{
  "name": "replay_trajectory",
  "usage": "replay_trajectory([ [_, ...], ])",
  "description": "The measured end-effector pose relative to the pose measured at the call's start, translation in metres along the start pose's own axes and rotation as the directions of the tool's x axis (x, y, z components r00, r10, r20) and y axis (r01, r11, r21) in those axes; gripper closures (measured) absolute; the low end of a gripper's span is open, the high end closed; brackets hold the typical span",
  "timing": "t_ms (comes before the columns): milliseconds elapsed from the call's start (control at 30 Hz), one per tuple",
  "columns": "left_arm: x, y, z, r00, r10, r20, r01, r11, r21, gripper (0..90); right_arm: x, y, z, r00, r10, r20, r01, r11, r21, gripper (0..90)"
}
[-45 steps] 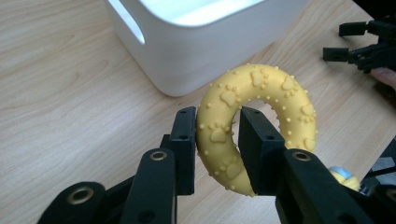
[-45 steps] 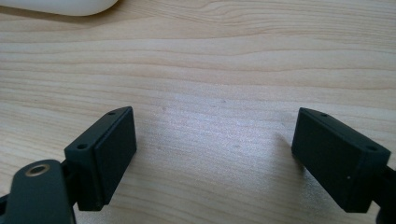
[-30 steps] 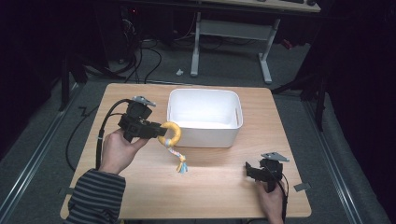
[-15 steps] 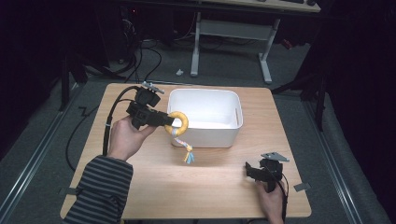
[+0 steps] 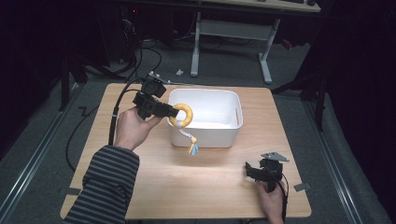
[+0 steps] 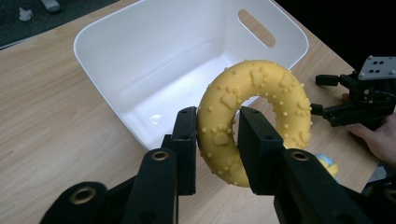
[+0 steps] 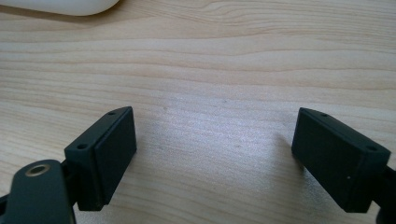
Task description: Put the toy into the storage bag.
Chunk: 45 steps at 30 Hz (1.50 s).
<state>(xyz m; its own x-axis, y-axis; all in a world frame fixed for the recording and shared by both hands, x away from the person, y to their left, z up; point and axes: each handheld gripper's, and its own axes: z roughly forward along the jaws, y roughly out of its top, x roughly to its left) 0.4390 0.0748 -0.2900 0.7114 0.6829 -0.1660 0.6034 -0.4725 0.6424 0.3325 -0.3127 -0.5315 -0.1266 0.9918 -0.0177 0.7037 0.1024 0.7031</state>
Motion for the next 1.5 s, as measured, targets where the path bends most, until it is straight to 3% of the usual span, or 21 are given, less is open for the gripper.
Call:
replay_trajectory([
  [600, -0.005, 0.035, 0.01, 0.9999, 0.011, -0.013, -0.011, 0.9999, 0.005, 68.7, 0.0, 0.0, 0.0, 1.0, -0.008, -0.004, 0.008, 1.0, -0.002, 13.7],
  [1100, -0.001, 0.048, 0.022, 0.9998, -0.004, -0.021, 0.004, 1.0, 0.001, 68.7, 0.0, 0.0, 0.0, 1.0, -0.005, -0.005, 0.005, 1.0, 0.0, 13.7],
  [1500, 0.01, 0.053, 0.031, 0.9979, -0.056, -0.031, 0.056, 0.9984, -0.013, 68.8, 0.0, 0.0, 0.0, 1.0, -0.005, -0.005, 0.005, 1.0, 0.0, 13.8],
])
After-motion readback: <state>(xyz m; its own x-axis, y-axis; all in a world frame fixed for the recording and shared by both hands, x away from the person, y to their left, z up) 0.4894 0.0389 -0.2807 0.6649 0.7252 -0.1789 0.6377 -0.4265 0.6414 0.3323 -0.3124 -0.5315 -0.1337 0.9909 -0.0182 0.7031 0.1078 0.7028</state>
